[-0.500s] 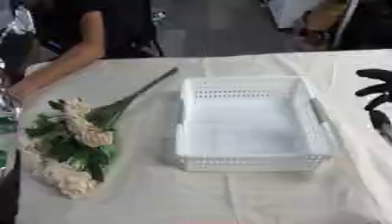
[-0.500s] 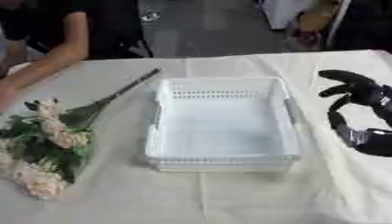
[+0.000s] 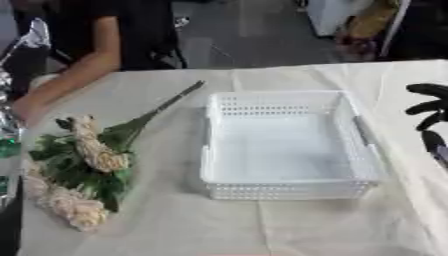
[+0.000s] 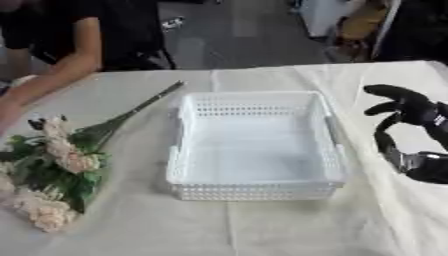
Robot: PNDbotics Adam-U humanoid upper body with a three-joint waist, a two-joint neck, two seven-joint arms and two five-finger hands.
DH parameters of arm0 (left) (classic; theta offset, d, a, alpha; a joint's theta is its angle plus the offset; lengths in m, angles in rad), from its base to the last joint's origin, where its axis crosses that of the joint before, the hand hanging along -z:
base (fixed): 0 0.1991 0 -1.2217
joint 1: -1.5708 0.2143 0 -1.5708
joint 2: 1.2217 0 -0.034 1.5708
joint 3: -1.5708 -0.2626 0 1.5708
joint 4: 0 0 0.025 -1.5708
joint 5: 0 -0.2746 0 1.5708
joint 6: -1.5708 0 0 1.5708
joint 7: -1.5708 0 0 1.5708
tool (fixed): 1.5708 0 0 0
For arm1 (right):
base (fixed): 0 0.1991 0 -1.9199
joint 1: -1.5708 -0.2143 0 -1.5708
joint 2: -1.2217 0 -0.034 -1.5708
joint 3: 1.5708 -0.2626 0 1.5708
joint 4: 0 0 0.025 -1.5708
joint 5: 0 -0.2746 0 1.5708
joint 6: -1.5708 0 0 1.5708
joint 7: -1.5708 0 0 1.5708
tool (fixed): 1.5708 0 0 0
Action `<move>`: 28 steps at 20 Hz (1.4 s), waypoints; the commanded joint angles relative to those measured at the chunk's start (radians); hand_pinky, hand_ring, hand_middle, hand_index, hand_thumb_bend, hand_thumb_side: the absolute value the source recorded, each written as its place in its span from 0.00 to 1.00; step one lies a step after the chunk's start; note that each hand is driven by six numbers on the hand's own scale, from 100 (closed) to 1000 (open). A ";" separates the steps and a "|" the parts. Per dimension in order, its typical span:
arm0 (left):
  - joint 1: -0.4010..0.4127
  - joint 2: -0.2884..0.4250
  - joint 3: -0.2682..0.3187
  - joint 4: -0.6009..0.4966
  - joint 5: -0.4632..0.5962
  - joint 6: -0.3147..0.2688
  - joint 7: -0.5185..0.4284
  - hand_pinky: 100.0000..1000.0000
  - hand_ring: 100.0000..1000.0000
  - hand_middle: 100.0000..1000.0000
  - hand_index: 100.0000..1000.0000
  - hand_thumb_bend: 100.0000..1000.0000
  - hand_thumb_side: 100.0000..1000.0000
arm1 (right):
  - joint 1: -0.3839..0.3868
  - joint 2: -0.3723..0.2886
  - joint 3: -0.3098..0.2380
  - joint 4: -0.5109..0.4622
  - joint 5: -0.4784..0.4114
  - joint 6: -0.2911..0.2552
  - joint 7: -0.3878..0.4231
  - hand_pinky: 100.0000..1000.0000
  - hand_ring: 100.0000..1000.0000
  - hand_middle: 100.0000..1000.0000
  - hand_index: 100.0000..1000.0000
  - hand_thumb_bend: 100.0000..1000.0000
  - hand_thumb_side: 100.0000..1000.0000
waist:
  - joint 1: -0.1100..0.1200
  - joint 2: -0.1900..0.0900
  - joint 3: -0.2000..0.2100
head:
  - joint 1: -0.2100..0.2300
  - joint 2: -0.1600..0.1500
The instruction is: Pick up objects on the table and place them in the box.
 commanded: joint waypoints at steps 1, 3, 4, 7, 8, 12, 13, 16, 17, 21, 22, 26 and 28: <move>-0.014 0.019 0.004 -0.019 -0.006 -0.001 -0.005 0.81 0.88 0.95 0.99 0.72 0.65 | -0.006 -0.015 -0.005 -0.016 -0.002 -0.003 0.003 0.63 0.81 0.98 1.00 0.00 0.17 | -0.002 -0.011 0.001 | -0.008 -0.012; -0.013 0.019 0.004 -0.019 -0.008 0.000 -0.007 0.80 0.87 0.93 0.97 0.72 0.65 | -0.006 -0.015 -0.005 -0.016 -0.002 -0.003 0.003 0.63 0.81 0.98 1.00 0.00 0.17 | -0.002 -0.011 0.001 | -0.007 -0.010; -0.013 0.019 0.003 -0.019 -0.009 -0.001 -0.011 0.81 0.87 0.93 0.96 0.72 0.64 | -0.006 -0.015 -0.005 -0.016 -0.002 -0.003 0.003 0.63 0.81 0.98 1.00 0.00 0.17 | -0.002 -0.011 0.001 | -0.007 -0.009; -0.011 0.019 -0.001 -0.019 -0.019 -0.005 -0.047 0.81 0.84 0.88 0.94 0.73 0.64 | -0.007 -0.013 -0.006 -0.015 -0.002 -0.002 0.003 0.63 0.81 0.98 1.00 0.00 0.18 | -0.003 -0.010 -0.008 | -0.006 -0.010; -0.007 0.023 -0.006 -0.019 -0.022 -0.006 -0.070 0.82 0.84 0.88 0.94 0.72 0.64 | -0.009 -0.013 -0.008 -0.015 -0.001 -0.001 0.001 0.63 0.81 0.98 1.00 0.00 0.18 | -0.002 -0.009 -0.014 | -0.007 -0.011; 0.016 0.097 -0.042 0.000 -0.013 -0.015 -0.222 0.84 0.83 0.82 0.90 0.67 0.70 | -0.012 -0.018 -0.007 -0.015 0.003 0.001 0.000 0.63 0.81 0.98 1.00 0.00 0.18 | 0.006 -0.013 -0.027 | 0.004 0.000; 0.022 0.129 -0.054 0.011 0.004 -0.018 -0.267 0.84 0.83 0.80 0.88 0.66 0.72 | -0.013 -0.019 -0.006 -0.014 0.003 0.001 0.001 0.63 0.81 0.98 1.00 0.00 0.18 | 0.009 -0.015 -0.030 | 0.007 0.002; 0.039 0.241 -0.099 0.072 0.082 -0.030 -0.391 0.86 0.85 0.81 0.87 0.63 0.78 | -0.018 -0.025 -0.004 -0.014 0.002 0.003 0.003 0.63 0.81 0.97 1.00 0.00 0.18 | 0.020 -0.019 -0.037 | 0.013 0.008; 0.039 0.270 -0.108 0.093 0.106 -0.034 -0.418 0.87 0.85 0.80 0.87 0.61 0.79 | -0.019 -0.026 -0.004 -0.014 0.002 0.004 0.004 0.63 0.81 0.97 1.00 0.00 0.19 | 0.023 -0.020 -0.039 | 0.013 0.010; 0.033 0.381 -0.157 0.185 0.192 -0.047 -0.494 0.89 0.86 0.80 0.87 0.60 0.83 | -0.023 -0.030 -0.004 -0.014 0.001 0.007 0.005 0.63 0.81 0.97 1.00 0.00 0.19 | 0.032 -0.023 -0.047 | 0.012 0.011; 0.028 0.408 -0.174 0.211 0.215 -0.054 -0.512 0.90 0.86 0.80 0.86 0.60 0.85 | -0.025 -0.030 -0.003 -0.014 0.001 0.008 0.006 0.63 0.81 0.98 1.00 0.00 0.19 | 0.034 -0.024 -0.049 | 0.015 0.011; -0.004 0.459 -0.222 0.323 0.279 -0.080 -0.565 0.91 0.86 0.81 0.87 0.58 0.90 | -0.028 -0.029 -0.003 -0.014 -0.002 0.010 0.008 0.63 0.81 0.97 1.00 0.00 0.20 | 0.037 -0.027 -0.055 | 0.021 0.013; -0.021 0.462 -0.239 0.381 0.299 -0.089 -0.578 0.91 0.86 0.80 0.86 0.57 0.93 | -0.030 -0.028 -0.003 -0.015 -0.003 0.011 0.008 0.63 0.81 0.97 1.00 0.00 0.20 | 0.037 -0.027 -0.058 | 0.022 0.013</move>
